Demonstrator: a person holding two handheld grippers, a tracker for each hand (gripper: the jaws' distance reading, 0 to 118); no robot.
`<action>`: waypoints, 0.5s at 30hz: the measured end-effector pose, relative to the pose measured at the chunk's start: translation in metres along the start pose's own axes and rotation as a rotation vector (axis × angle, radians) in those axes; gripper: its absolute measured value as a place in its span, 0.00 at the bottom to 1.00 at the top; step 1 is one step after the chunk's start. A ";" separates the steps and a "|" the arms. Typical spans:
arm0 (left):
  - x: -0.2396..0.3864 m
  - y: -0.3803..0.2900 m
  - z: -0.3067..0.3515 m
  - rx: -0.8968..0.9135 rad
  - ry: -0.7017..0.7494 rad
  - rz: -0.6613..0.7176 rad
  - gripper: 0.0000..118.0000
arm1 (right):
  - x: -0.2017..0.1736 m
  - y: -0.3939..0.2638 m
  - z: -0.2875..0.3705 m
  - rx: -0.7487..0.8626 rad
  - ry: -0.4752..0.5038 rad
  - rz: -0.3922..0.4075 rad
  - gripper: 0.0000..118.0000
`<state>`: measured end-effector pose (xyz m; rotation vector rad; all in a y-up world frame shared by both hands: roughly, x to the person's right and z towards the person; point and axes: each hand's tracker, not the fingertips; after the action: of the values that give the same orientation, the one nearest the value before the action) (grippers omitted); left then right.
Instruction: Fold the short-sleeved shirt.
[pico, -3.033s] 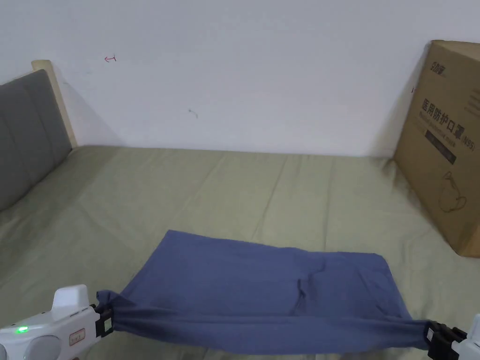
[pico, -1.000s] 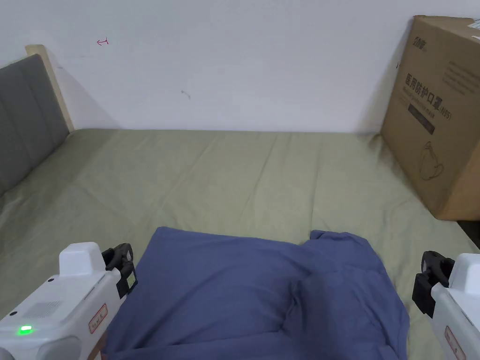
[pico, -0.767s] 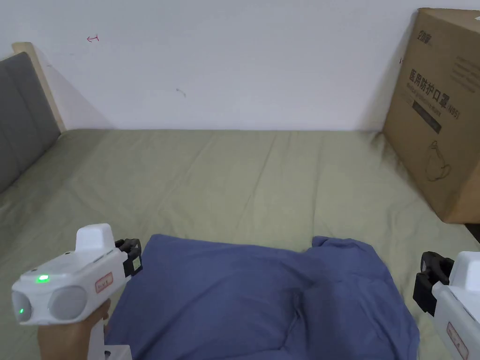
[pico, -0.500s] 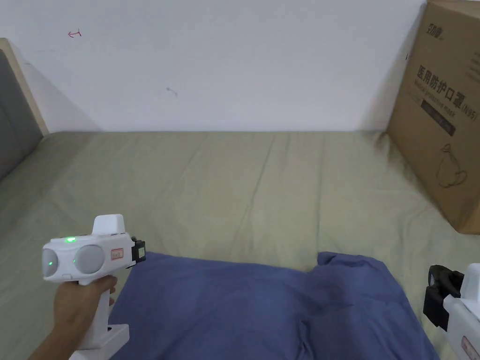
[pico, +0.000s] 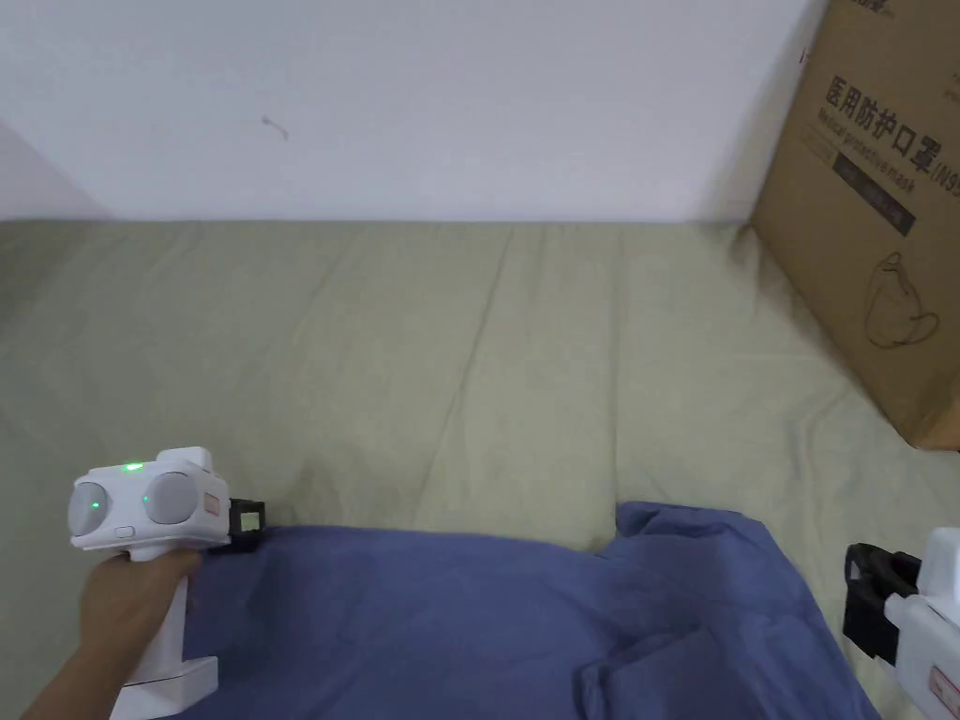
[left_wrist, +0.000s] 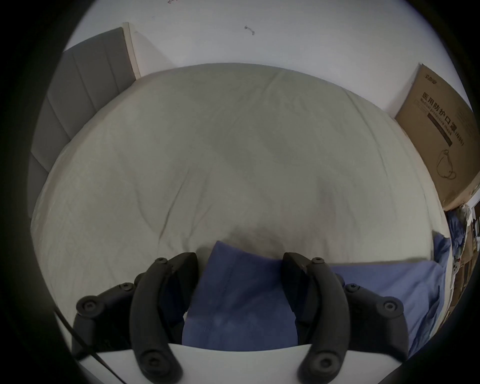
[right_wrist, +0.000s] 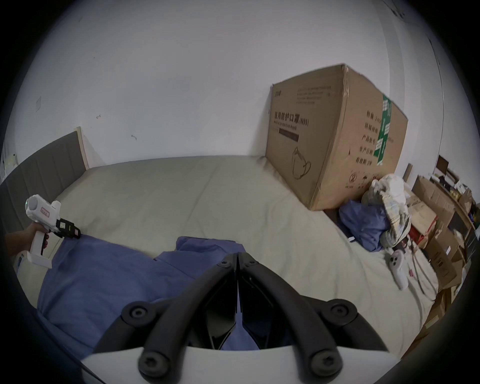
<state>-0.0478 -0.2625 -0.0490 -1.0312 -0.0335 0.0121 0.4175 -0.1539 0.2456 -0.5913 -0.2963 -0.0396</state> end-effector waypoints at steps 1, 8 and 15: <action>-0.003 0.000 0.003 0.006 -0.001 0.000 0.53 | 0.002 0.001 -0.009 -0.030 0.004 -0.003 0.00; -0.002 -0.009 0.050 0.131 -0.086 -0.036 0.02 | 0.019 0.004 -0.093 -0.227 0.013 -0.043 0.70; -0.017 -0.014 0.104 0.203 -0.187 -0.040 0.02 | 0.014 -0.002 -0.165 -0.394 -0.010 0.006 0.79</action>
<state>-0.0685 -0.1805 0.0161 -0.8237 -0.2193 0.0745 0.4742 -0.2464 0.1206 -0.9838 -0.2985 -0.0901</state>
